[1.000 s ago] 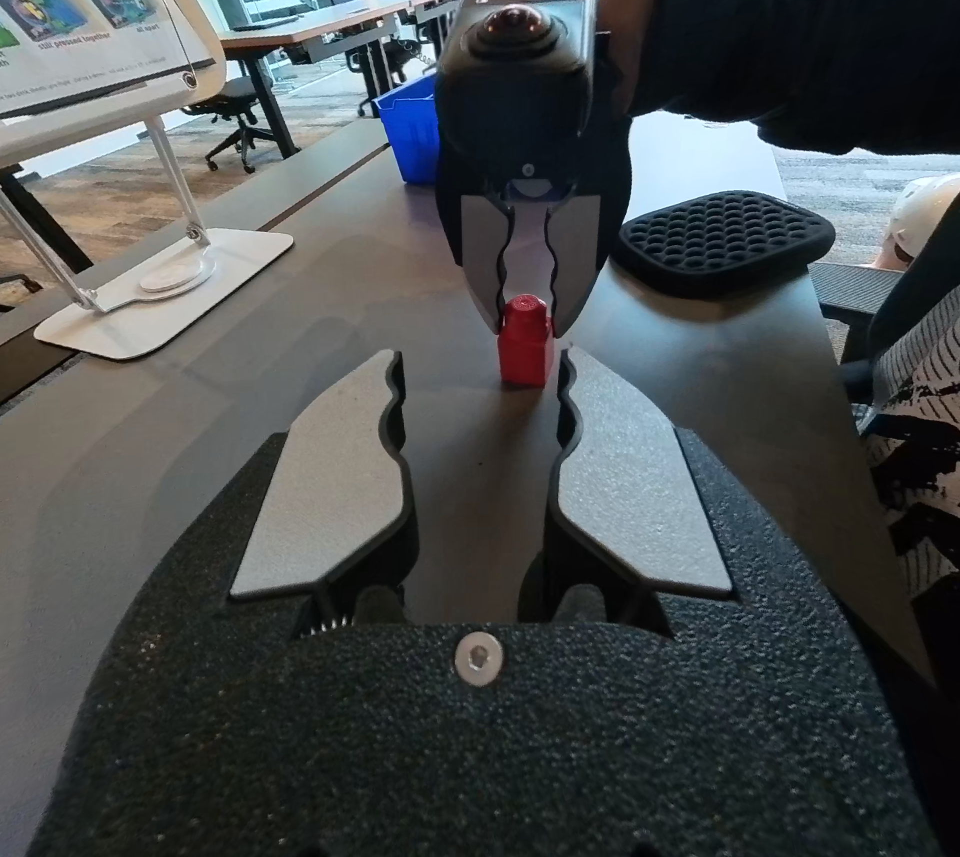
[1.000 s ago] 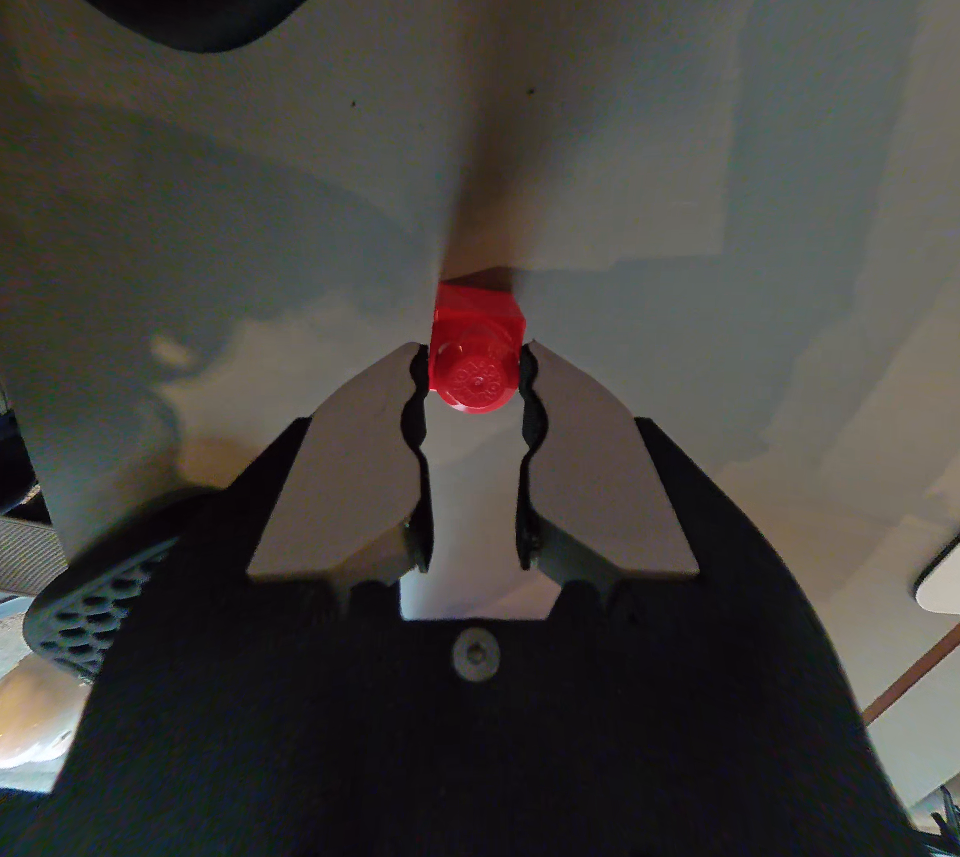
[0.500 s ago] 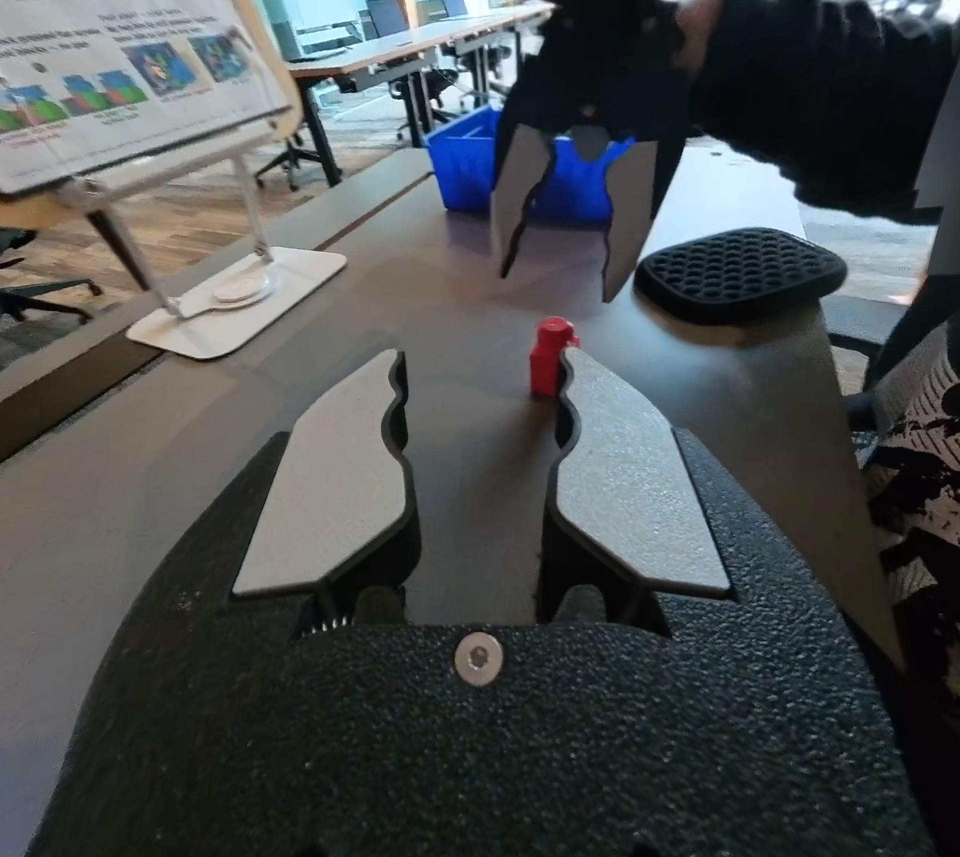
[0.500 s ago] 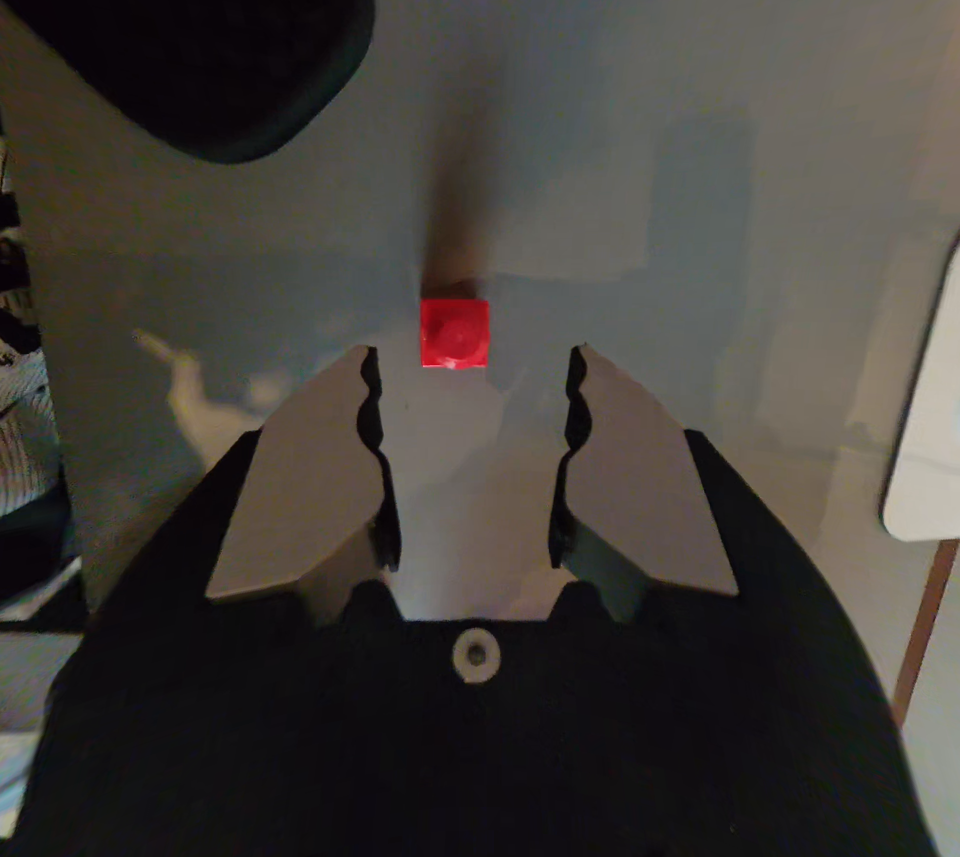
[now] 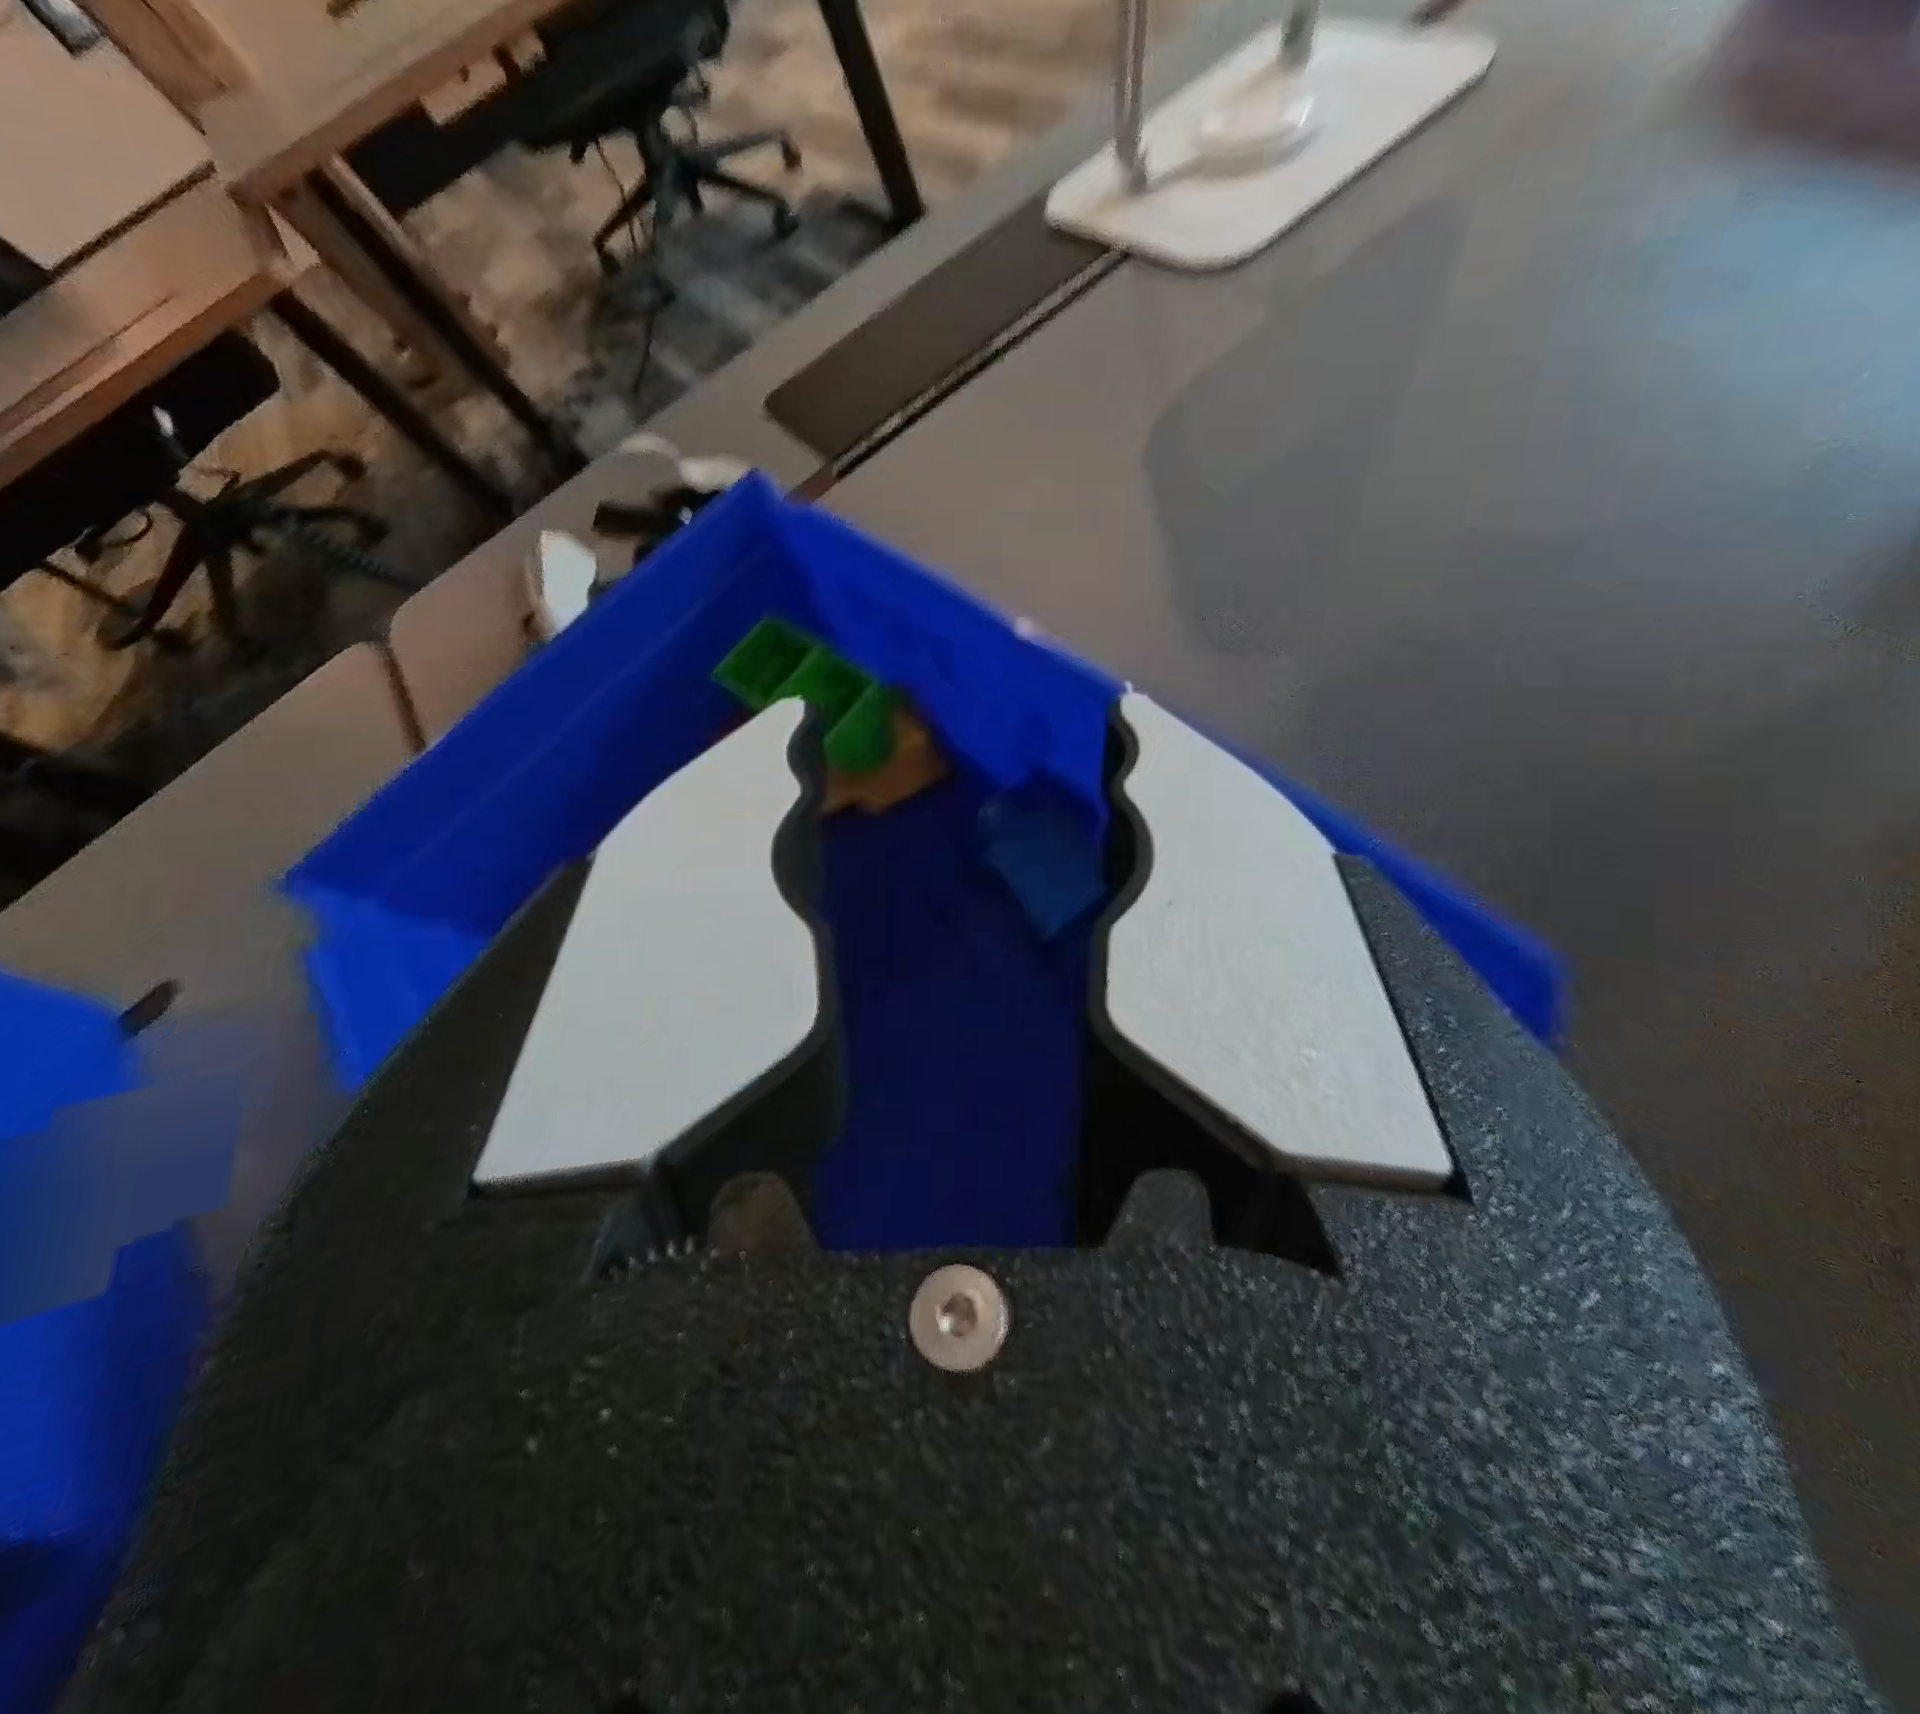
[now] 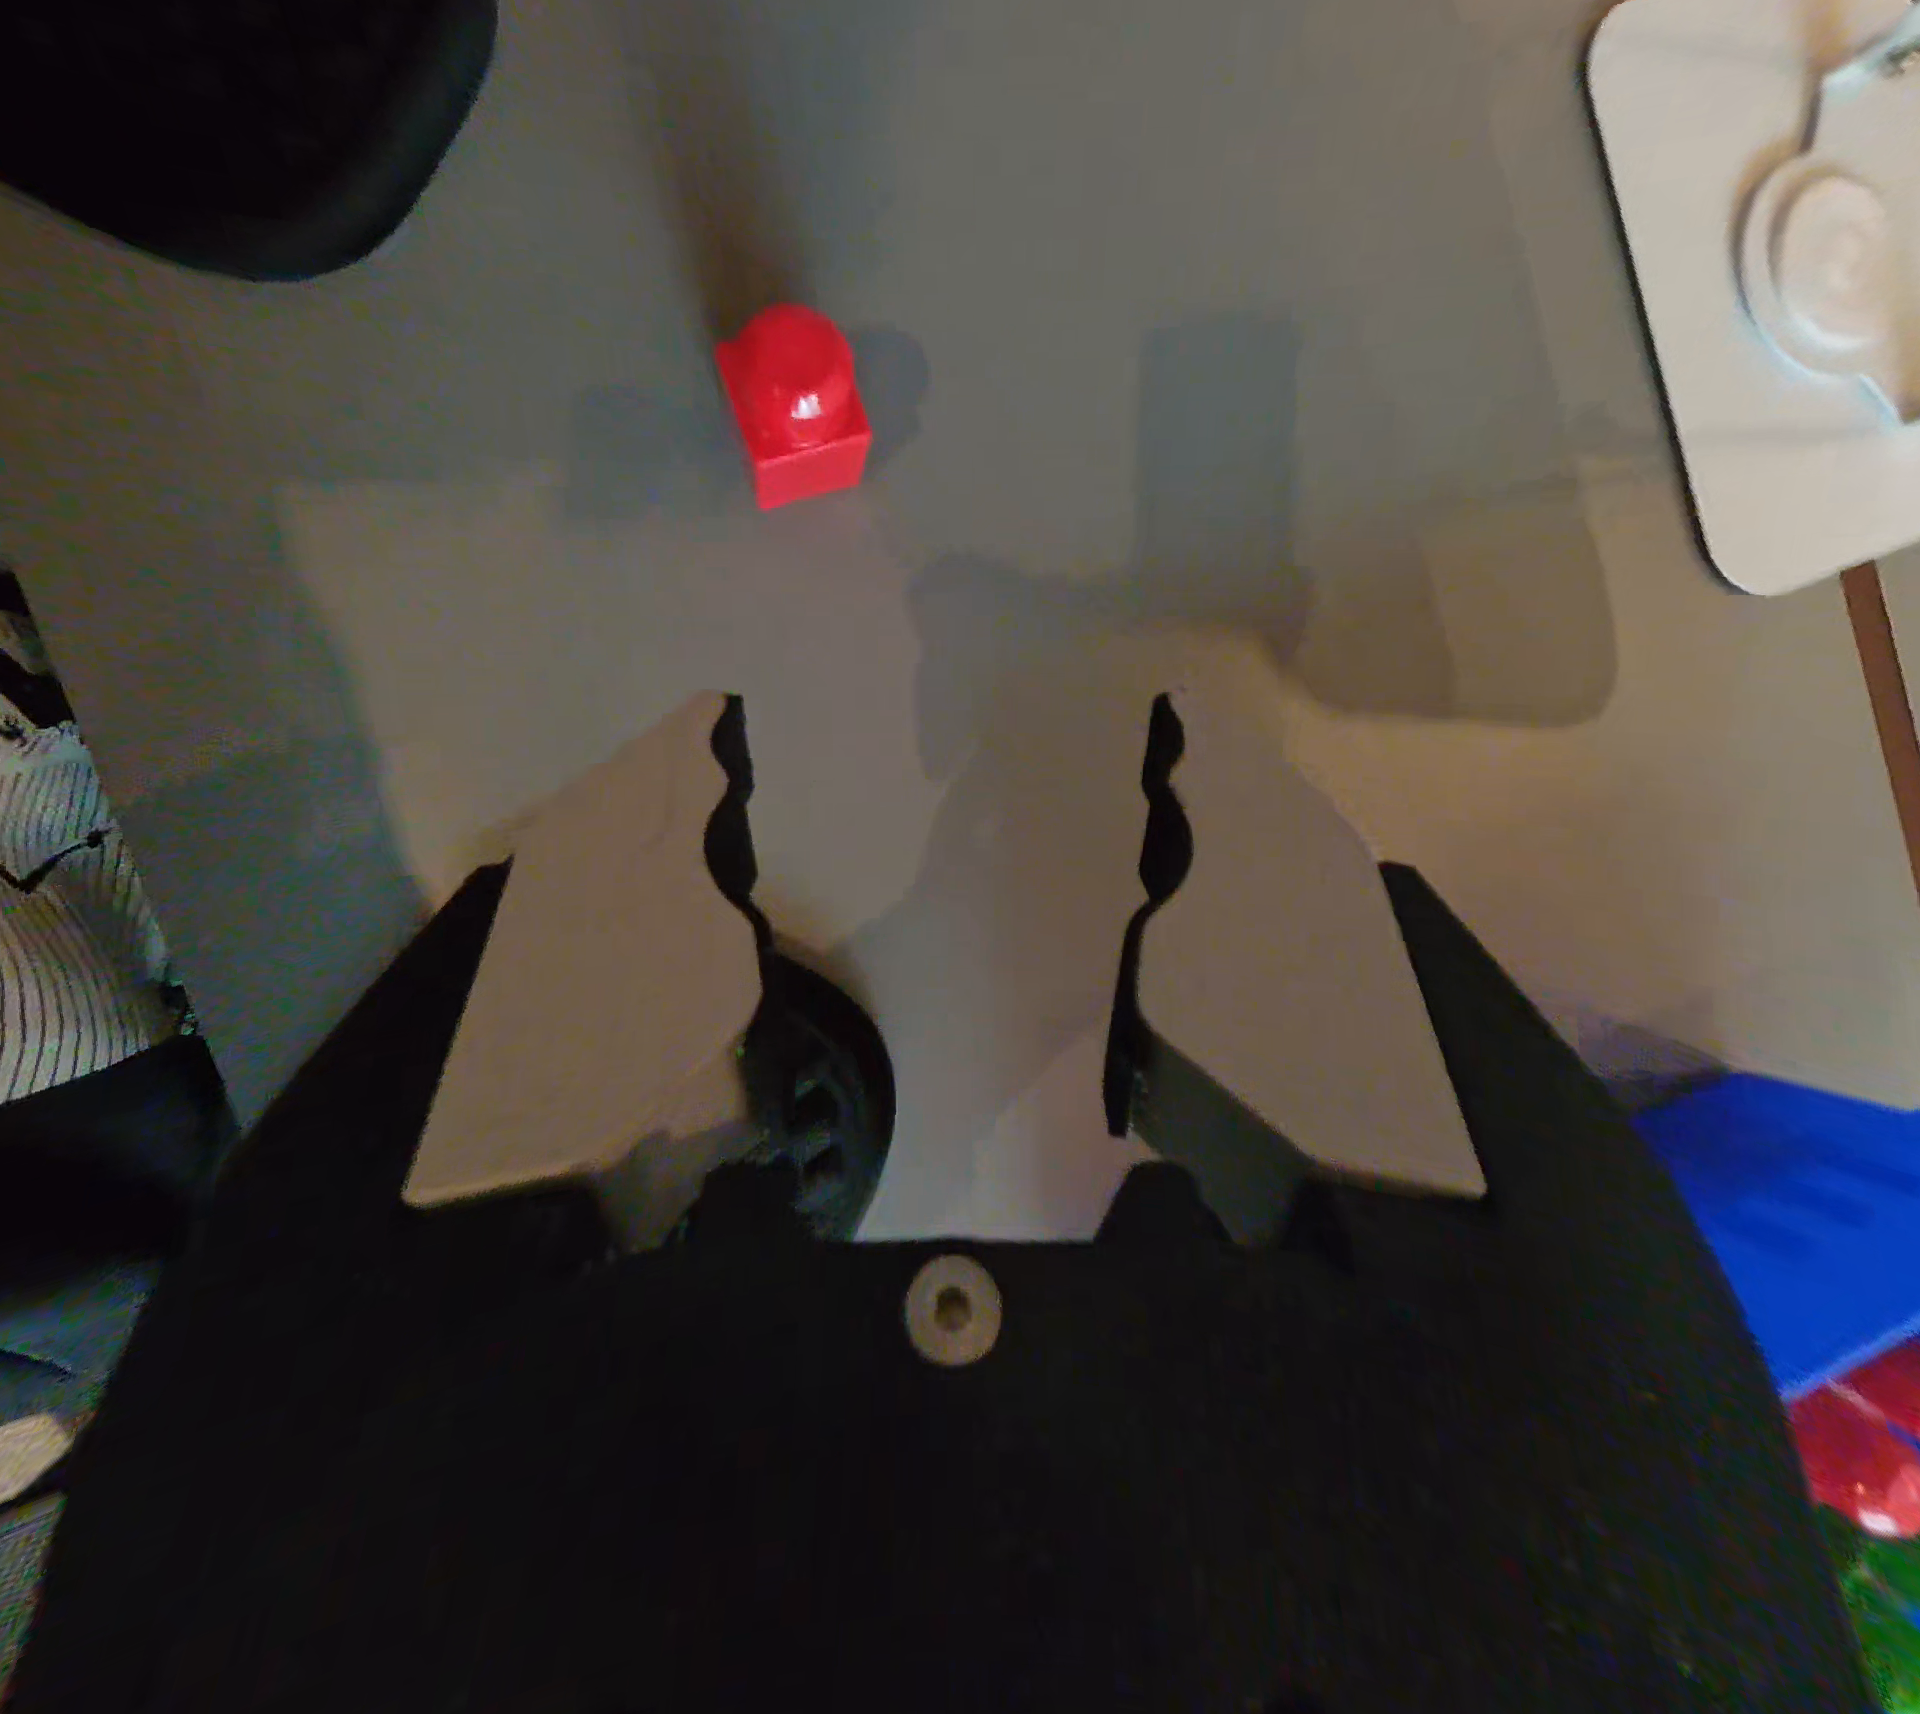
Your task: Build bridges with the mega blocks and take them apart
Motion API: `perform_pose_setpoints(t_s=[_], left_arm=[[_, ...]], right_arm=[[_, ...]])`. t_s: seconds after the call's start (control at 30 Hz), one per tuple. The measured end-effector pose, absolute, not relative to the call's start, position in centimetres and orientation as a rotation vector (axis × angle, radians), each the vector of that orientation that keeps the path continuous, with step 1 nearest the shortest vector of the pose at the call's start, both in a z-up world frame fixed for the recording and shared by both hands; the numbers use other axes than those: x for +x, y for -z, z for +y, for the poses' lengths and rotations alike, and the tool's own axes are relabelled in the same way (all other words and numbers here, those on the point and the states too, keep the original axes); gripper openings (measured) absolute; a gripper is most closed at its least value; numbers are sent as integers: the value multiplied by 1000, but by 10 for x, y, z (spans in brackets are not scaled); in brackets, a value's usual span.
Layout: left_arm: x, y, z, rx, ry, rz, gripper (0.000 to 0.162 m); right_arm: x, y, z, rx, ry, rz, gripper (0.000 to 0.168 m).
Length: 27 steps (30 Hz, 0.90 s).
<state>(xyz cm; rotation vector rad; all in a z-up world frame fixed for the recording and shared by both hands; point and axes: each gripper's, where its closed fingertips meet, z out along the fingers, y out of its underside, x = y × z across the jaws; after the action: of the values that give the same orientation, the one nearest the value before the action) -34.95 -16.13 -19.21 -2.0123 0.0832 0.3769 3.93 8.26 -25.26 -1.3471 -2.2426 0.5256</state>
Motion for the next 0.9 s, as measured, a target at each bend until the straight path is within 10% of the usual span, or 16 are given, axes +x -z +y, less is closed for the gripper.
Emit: perform_pose_setpoints(t_s=[0.7,0.9], left_arm=[[-390,303,-156,-2434,8,710,40],[-362,311,-167,-2459,156,742,65]], right_arm=[[40,210,84,-1326,-390,-2179,74],[32,210,81,-1299,-393,-2198,73]])
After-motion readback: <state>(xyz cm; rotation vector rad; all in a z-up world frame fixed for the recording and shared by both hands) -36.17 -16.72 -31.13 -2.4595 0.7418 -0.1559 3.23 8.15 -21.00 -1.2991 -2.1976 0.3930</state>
